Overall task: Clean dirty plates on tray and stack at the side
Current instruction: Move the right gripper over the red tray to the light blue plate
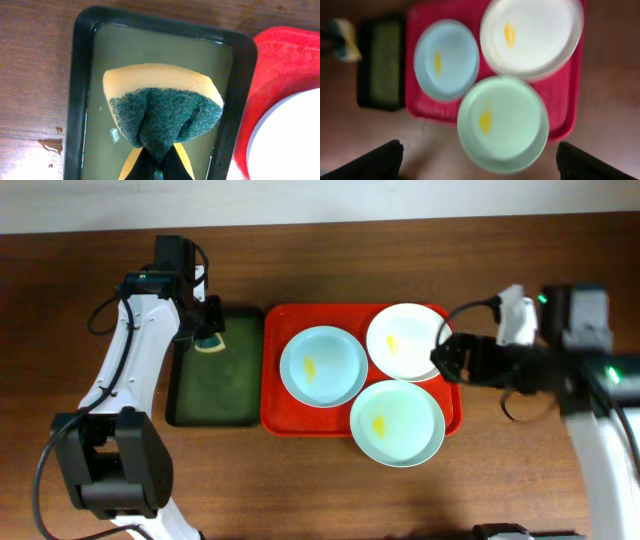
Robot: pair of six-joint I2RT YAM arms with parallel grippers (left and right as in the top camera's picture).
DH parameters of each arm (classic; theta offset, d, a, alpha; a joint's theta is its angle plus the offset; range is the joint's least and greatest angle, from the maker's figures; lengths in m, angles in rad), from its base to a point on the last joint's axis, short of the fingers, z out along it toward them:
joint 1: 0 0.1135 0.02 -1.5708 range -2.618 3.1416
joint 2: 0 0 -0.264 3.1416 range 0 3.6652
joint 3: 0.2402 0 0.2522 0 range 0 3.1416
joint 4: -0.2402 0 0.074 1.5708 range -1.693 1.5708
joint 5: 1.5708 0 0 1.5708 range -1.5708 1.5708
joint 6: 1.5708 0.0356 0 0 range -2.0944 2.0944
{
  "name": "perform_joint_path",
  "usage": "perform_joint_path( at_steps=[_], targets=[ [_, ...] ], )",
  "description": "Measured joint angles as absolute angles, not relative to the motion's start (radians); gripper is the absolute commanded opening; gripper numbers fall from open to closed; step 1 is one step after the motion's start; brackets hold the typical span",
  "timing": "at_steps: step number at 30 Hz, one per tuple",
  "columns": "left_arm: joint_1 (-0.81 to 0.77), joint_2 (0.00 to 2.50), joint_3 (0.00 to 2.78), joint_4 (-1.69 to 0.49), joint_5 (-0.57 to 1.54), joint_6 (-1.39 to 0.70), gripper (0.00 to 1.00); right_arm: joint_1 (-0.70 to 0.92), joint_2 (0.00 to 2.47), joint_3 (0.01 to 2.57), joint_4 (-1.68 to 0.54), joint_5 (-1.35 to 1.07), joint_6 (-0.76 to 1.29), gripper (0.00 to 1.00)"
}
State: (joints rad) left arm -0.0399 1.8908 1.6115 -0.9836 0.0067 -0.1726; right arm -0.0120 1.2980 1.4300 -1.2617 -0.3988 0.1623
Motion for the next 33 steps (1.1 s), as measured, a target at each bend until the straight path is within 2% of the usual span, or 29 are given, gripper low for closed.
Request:
perform_joint_path(
  at_steps=[1,2,3,8,10,11,12,21,26,28,30,33],
  targets=[
    [-0.04,1.891,1.612,-0.983,0.007,-0.173,0.0,-0.012,1.382,1.432,-1.282,-0.419,0.162,0.64],
    [-0.04,1.891,1.612,-0.983,0.006,-0.173,0.0,-0.012,1.449,1.435,-1.299,-0.443,0.162,0.25],
    [-0.04,1.891,1.612,-0.983,0.007,-0.173,0.0,-0.012,1.506,1.435,-1.314,-0.459,0.165,0.04],
    [-0.04,1.891,1.612,-0.983,0.007,-0.173,0.0,0.039,1.736,1.435,-1.307,-0.492,0.173,0.05],
    [-0.04,1.891,1.612,-0.983,0.007,-0.173,0.0,0.093,1.789,1.435,-1.264,-0.493,0.175,0.17],
    [-0.04,1.891,1.612,-0.983,0.007,-0.173,0.0,0.12,1.804,1.435,-1.233,-0.491,0.179,0.29],
    [-0.04,1.891,1.612,-0.983,0.007,-0.173,0.0,0.146,1.81,1.435,-1.214,-0.487,0.178,0.3],
    [-0.04,1.891,1.612,-0.982,0.007,-0.173,0.0,0.33,1.811,1.434,-0.989,-0.205,0.339,0.34],
    [-0.04,1.891,1.612,-0.982,0.007,-0.173,0.0,0.403,1.854,1.434,-0.941,-0.081,0.389,0.35],
    [-0.04,1.891,1.612,-0.982,0.007,-0.173,0.0,0.409,1.879,1.434,-0.926,-0.048,0.403,0.34],
    [-0.04,1.891,1.612,-0.982,0.007,-0.173,0.0,0.409,1.9,1.434,-0.908,-0.029,0.427,0.29],
    [-0.04,1.891,1.612,-0.982,0.007,-0.173,0.0,0.409,1.928,1.419,-0.851,-0.022,0.455,0.28]
  ],
)
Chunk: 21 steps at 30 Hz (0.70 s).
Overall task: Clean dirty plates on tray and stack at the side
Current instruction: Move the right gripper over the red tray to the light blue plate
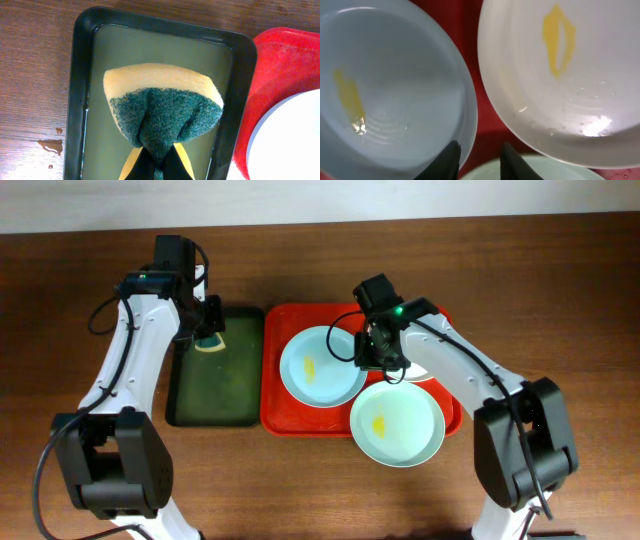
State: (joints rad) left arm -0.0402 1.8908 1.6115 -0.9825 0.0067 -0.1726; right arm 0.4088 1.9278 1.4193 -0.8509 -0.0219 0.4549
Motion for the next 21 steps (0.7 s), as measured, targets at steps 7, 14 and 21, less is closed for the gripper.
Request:
perform_joint_path(
  at_steps=[7,14,21],
  targets=[
    [-0.04,1.891,1.612,-0.982,0.007,-0.173,0.0,0.41,1.975,1.405,-0.807,-0.027,0.486,0.18],
    [-0.04,1.891,1.612,-0.982,0.007,-0.173,0.0,0.438,1.991,1.405,-0.805,-0.027,0.498,0.17],
    [-0.04,1.891,1.612,-0.982,0.007,-0.173,0.0,0.466,1.991,1.405,-0.793,-0.023,0.498,0.25]
  ],
)
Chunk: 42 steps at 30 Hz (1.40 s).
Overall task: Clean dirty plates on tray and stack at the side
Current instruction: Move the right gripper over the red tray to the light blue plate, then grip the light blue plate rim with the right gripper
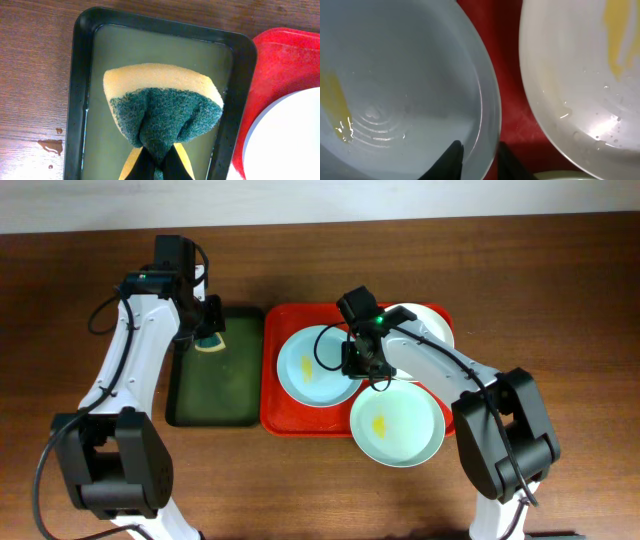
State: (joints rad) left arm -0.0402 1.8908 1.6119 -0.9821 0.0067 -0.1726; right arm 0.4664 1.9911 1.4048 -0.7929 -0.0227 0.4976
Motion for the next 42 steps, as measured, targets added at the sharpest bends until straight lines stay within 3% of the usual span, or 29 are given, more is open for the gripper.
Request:
perform_joint_path(
  at_steps=[4,42],
  targets=[
    [-0.04,1.891,1.612,-0.982,0.007,-0.173,0.0,0.466,1.991,1.404,-0.778,-0.015,0.496,0.32],
    [-0.044,1.891,1.612,-0.975,0.007,-0.173,0.0,0.388,1.992,1.403,-0.753,-0.107,0.498,0.31]
  ],
)
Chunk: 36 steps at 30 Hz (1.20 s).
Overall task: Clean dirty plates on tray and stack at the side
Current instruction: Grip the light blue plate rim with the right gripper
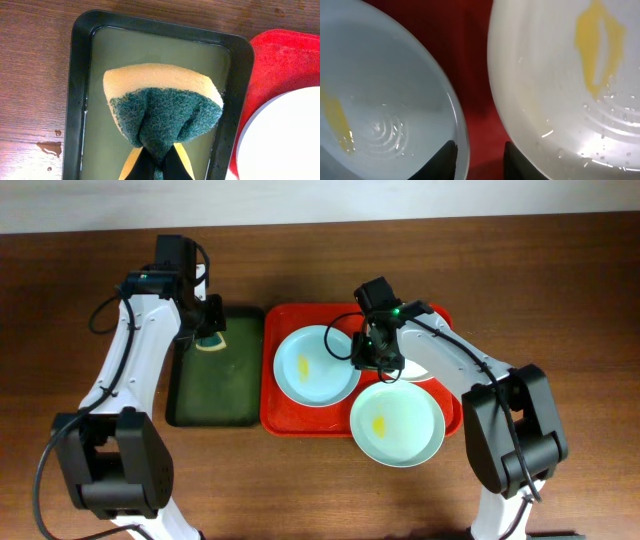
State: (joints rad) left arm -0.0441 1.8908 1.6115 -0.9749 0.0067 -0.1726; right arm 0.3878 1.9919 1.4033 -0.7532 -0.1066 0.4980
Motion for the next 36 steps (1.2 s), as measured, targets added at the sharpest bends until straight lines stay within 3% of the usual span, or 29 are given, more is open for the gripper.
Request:
perform_joint_path(
  at_steps=[3,22,28,34,36],
  targets=[
    [-0.047,1.891,1.612,-0.971,0.007,-0.173,0.0,0.388,1.992,1.403,-0.751,-0.114,0.5,0.26],
    [-0.051,1.891,1.612,-0.971,0.007,-0.173,0.0,0.414,1.992,1.389,-0.72,-0.079,0.501,0.27],
    [-0.051,1.891,1.612,-0.971,0.007,-0.173,0.0,0.414,1.992,1.364,-0.699,-0.076,0.502,0.14],
    [-0.051,1.891,1.612,-0.971,0.007,-0.173,0.0,0.414,1.992,1.344,-0.689,-0.076,0.501,0.13],
    [-0.051,1.891,1.612,-0.971,0.007,-0.173,0.0,0.414,1.992,1.338,-0.686,-0.076,0.501,0.04]
  ],
)
